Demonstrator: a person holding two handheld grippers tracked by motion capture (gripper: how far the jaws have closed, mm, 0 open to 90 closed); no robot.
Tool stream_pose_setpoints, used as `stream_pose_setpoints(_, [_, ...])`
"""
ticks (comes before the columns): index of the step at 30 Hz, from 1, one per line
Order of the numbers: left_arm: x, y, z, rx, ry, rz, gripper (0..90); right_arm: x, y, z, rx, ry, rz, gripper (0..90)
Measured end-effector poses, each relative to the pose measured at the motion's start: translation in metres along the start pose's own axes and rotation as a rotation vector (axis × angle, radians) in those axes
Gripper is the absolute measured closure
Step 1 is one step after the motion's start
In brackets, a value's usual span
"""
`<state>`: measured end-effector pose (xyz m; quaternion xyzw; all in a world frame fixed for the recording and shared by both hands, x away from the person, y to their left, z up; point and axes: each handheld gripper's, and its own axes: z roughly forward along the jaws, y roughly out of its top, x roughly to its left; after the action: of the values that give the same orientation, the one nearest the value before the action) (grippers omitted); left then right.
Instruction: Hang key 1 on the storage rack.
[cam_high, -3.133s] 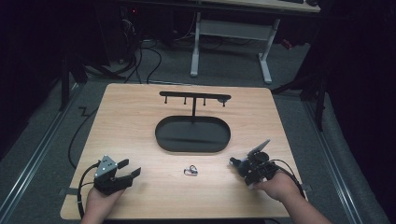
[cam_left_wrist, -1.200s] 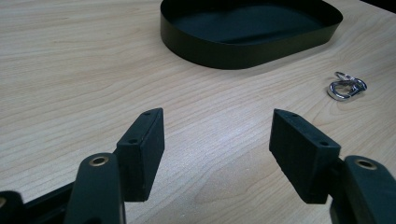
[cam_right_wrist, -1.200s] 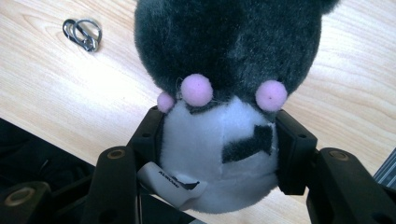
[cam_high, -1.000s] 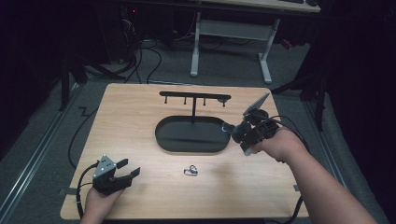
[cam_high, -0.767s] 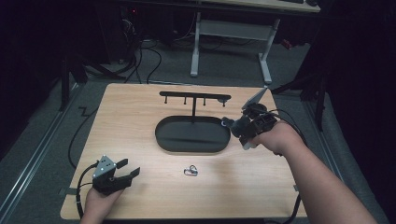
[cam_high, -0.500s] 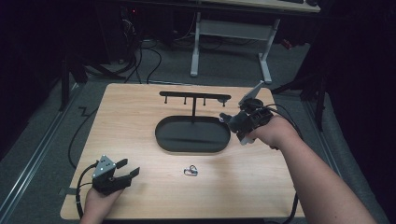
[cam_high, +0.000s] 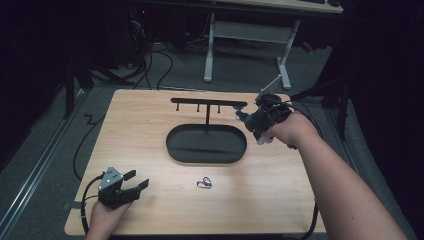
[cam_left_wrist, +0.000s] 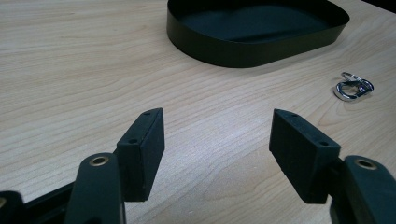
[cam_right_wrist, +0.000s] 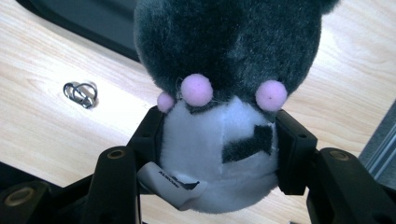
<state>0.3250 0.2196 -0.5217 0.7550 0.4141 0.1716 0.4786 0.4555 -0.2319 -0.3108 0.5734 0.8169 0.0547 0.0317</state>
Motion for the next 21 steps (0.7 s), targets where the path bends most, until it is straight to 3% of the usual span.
stream_pose_setpoints(11, [0.000, 0.000, -0.001, -0.005, 0.000, -0.001, 36.5, 0.004, 0.008, -0.011, -0.057, -0.032, 0.005, 46.7])
stream_pose_setpoints(21, [0.000, 0.000, 0.000, -0.001, -0.001, 0.000, 36.5, 0.000, 0.006, 0.011, -0.045, -0.040, 0.012, 46.6])
